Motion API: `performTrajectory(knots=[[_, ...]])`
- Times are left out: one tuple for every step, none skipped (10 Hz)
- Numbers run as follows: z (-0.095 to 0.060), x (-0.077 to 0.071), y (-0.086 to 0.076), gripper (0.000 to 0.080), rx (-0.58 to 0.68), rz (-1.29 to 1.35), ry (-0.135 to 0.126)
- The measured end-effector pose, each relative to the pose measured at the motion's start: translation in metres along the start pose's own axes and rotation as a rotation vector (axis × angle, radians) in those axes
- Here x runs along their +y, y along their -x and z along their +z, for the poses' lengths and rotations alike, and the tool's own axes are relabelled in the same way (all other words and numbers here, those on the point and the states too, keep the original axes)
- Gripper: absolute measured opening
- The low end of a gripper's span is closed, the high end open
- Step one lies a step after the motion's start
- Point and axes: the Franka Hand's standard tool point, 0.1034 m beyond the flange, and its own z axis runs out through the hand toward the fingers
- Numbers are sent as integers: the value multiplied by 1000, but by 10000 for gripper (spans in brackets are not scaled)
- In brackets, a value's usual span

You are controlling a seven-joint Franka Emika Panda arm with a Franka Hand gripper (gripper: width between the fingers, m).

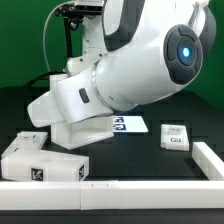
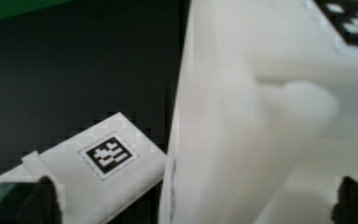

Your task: Assemble cabinet

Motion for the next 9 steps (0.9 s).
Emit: performTrajectory(knots=[[1,0,0,604,-1,-1,-1],[1,0,0,468,-3,-1,-2],[1,-1,1,468,-7,-1,-4],[1,-1,2,286,-9,-1,-4],[1,-1,3,150,-12,1,-6],[1,0,4,150,-16,2,-6],[1,0,4,103,-16,2,-6],[1,0,4,103,-16,2,-6],[2,-1,4,103,-18,4,-8]])
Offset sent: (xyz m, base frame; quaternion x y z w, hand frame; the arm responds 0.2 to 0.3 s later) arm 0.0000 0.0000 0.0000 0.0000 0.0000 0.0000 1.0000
